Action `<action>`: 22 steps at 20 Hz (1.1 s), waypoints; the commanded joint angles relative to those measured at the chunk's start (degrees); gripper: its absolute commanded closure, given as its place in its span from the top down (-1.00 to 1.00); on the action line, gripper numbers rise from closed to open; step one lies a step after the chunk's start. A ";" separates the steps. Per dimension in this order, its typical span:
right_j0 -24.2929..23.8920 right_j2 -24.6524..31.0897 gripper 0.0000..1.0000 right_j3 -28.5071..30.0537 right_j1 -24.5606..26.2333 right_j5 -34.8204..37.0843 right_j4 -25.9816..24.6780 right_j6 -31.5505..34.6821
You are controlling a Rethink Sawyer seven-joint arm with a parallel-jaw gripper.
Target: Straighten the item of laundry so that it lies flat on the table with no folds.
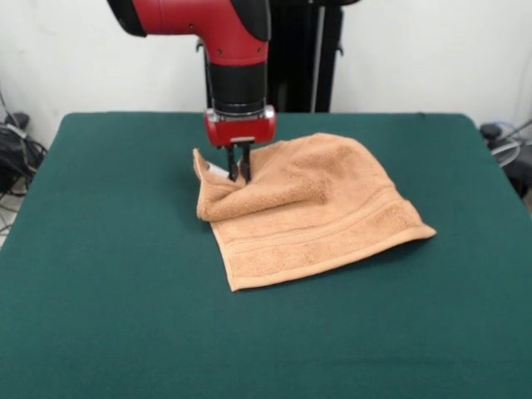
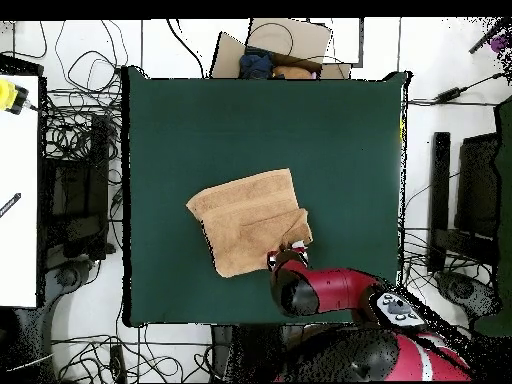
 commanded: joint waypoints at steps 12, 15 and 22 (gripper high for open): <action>1.19 -3.08 -1.00 -1.11 4.93 2.07 -3.91 3.44; 1.15 -3.08 -1.00 -1.28 5.04 2.18 -3.96 3.35; 1.22 -3.04 -1.00 -1.01 4.69 2.52 -3.94 3.26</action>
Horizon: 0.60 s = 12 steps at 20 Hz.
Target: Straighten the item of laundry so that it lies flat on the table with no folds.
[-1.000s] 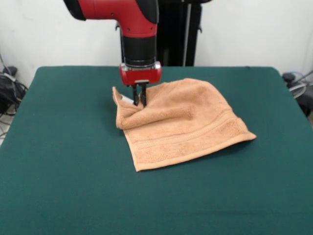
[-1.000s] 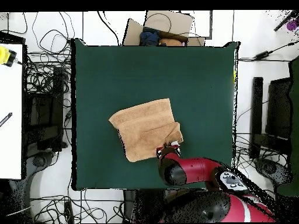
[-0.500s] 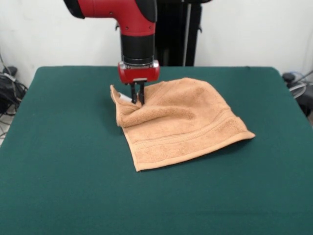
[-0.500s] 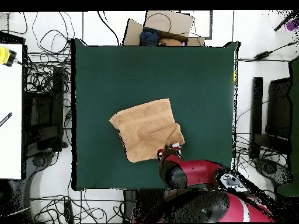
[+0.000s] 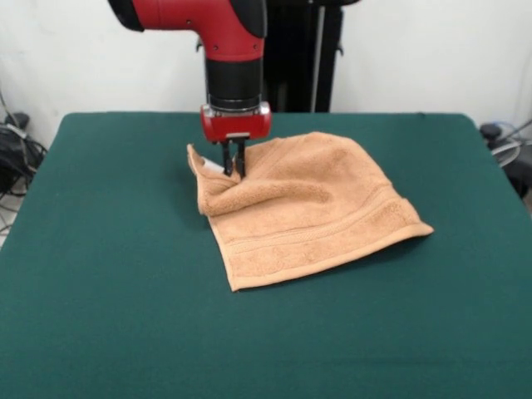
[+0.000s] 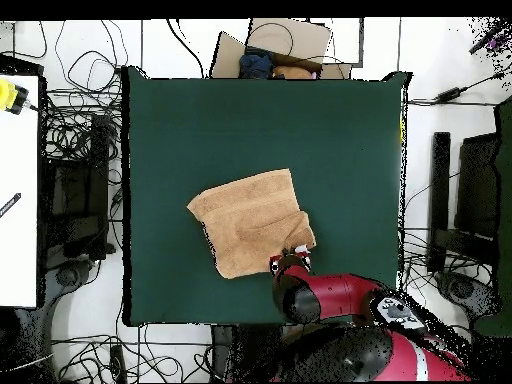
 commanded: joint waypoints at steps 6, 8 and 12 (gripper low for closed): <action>1.15 -1.10 -1.00 -2.25 5.09 4.47 -3.06 3.34; 1.76 -1.41 -1.00 -2.44 5.22 4.14 -2.81 3.61; 2.48 -1.14 -1.00 -2.53 4.54 5.08 -2.03 3.74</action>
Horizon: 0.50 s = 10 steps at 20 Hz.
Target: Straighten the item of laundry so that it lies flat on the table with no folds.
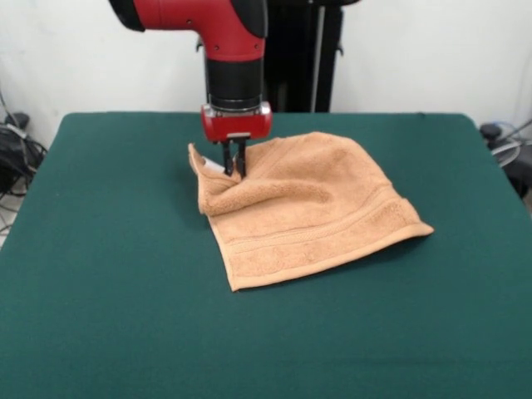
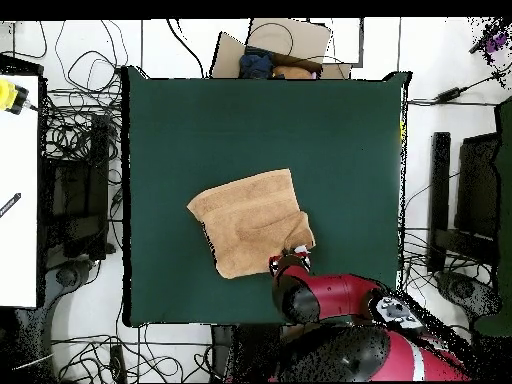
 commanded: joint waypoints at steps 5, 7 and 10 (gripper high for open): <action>2.07 0.12 -1.00 -0.68 1.22 7.78 -1.24 3.34; 2.02 0.48 -1.00 -0.39 0.60 8.38 -0.99 3.27; 1.78 0.67 -1.00 -0.41 0.61 8.44 -1.11 3.22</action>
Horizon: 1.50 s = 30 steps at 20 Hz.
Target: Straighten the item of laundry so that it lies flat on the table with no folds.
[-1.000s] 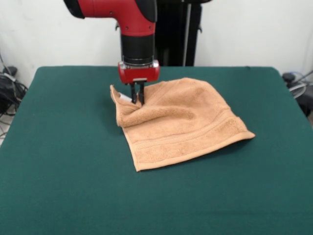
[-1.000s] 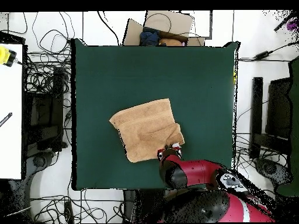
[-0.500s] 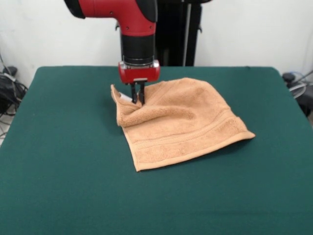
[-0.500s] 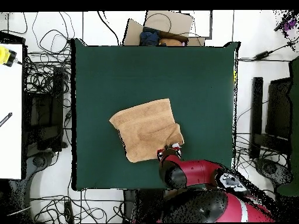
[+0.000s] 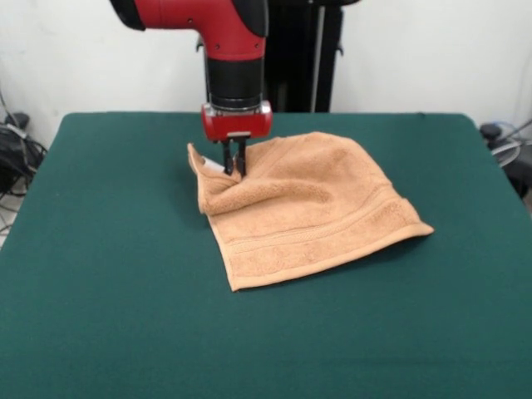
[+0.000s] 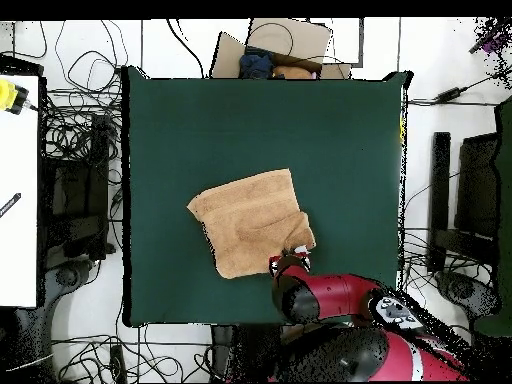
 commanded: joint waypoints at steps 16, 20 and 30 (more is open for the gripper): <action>2.05 0.62 -1.00 -1.32 1.80 7.72 -1.14 3.31; 1.86 0.66 -1.00 -1.69 2.31 7.45 -1.34 3.22; 1.86 1.28 -1.00 -1.14 1.13 8.59 -0.91 3.03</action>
